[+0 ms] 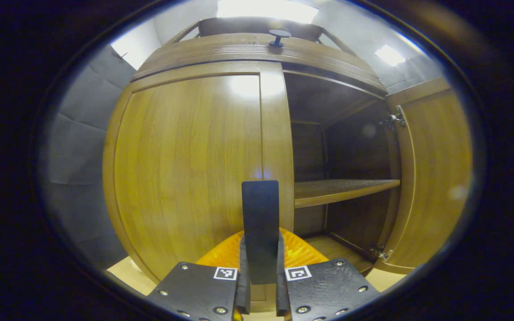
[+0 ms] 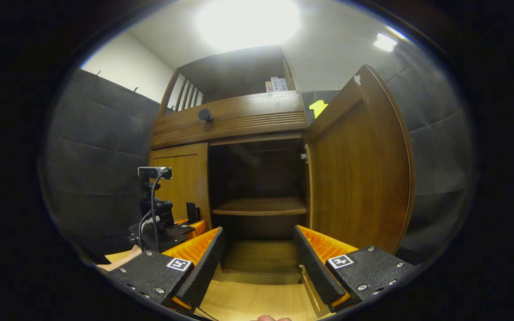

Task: Open the right door of the double-door shoe cabinet with the right hand, and open the left door with the left hand.

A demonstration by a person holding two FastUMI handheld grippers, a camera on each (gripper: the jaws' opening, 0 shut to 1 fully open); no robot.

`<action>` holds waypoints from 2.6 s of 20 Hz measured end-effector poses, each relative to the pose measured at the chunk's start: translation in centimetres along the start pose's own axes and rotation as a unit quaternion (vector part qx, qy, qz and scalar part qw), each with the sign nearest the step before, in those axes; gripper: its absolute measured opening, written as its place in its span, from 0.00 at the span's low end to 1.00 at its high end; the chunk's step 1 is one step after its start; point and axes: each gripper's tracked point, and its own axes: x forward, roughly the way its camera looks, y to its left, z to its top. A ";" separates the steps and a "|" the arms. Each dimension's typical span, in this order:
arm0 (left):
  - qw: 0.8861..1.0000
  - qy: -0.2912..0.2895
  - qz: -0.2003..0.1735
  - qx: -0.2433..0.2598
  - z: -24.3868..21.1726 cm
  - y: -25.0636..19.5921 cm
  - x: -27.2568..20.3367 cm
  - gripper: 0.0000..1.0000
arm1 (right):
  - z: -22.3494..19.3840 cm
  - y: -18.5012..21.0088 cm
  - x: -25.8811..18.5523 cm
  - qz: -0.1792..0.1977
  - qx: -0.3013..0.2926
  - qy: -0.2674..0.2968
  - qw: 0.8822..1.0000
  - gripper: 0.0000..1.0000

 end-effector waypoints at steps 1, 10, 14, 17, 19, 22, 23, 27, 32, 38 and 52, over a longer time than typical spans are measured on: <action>1.000 0.001 -0.001 -0.002 0.0 0.0 0.0 0.24 | 0.0 0.1 0.0 0.001 0.001 0.001 1.000 0.95; 1.000 -0.003 0.003 -0.009 1.1 1.4 -4.6 0.23 | -0.3 0.5 0.2 0.029 0.016 0.005 0.999 0.95; 0.999 -0.017 0.031 0.010 1.8 3.6 -6.0 0.23 | -0.5 1.2 0.1 0.041 0.026 0.006 0.999 0.95; 0.998 -0.024 0.054 0.013 1.9 5.2 -7.3 0.29 | -0.8 1.3 0.2 0.050 0.029 0.010 0.998 0.95; 0.997 -0.030 0.066 0.010 2.0 6.2 -7.9 0.29 | -1.2 1.2 0.5 0.055 0.027 0.017 0.998 0.95; 0.994 -0.037 0.099 0.020 2.1 8.7 -8.7 0.15 | -1.2 1.3 0.6 0.058 0.028 0.022 0.998 0.95; 0.993 -0.038 0.111 0.024 2.1 9.3 -8.7 0.15 | -1.1 1.3 0.6 0.058 0.031 0.022 0.998 0.95; 0.987 -0.049 0.150 0.023 2.9 11.5 -9.0 0.06 | -1.0 1.0 0.4 0.052 0.039 0.027 0.998 0.95; 0.991 -0.049 0.123 0.036 2.7 11.1 -9.0 0.02 | -1.0 0.8 0.4 0.035 0.039 0.024 0.998 0.95; 0.976 -0.059 0.197 0.068 4.1 12.6 -10.2 0.01 | -1.0 1.1 0.2 0.041 0.025 0.027 0.998 0.95; 0.969 -0.169 0.090 0.154 10.6 1.6 -7.4 0.69 | -0.8 0.9 0.1 0.020 0.053 0.015 0.998 0.95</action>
